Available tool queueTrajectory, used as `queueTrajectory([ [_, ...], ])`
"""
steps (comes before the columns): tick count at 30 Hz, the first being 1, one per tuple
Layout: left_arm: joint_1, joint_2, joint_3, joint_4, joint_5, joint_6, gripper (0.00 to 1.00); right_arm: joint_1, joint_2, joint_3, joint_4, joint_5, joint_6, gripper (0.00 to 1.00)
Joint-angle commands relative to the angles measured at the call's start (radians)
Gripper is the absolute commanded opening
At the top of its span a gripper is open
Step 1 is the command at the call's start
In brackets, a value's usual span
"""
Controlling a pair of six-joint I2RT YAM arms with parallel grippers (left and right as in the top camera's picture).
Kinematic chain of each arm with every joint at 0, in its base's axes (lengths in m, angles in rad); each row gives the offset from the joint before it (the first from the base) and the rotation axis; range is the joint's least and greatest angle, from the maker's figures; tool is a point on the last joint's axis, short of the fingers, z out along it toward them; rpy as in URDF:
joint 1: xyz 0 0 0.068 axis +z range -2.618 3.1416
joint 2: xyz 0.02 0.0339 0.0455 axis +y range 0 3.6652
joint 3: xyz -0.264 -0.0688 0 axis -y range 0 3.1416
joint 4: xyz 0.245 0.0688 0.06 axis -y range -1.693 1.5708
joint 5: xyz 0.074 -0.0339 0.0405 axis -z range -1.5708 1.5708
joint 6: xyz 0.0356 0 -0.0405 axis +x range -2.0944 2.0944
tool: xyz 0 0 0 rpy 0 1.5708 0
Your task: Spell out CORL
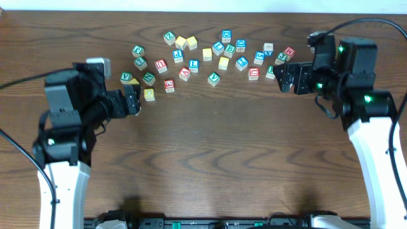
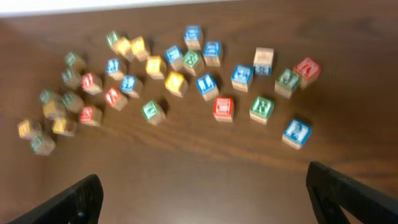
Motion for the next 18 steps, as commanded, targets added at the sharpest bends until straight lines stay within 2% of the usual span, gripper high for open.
queueTrajectory([
  [1,0.001,0.073,0.146,-0.071,-0.003,-0.023,0.97,-0.005,0.061,0.076,-0.062,-0.005,-0.051,0.99],
  [7,-0.011,0.181,0.262,-0.160,-0.005,-0.023,0.97,-0.005,0.148,0.162,-0.175,-0.006,-0.050,0.99],
  [14,-0.105,0.258,0.342,-0.203,-0.184,-0.077,0.97,-0.005,0.246,0.305,-0.296,-0.006,-0.051,0.99],
  [18,-0.159,0.316,0.407,-0.206,-0.207,-0.104,0.97,-0.005,0.324,0.450,-0.397,-0.005,-0.085,0.99],
])
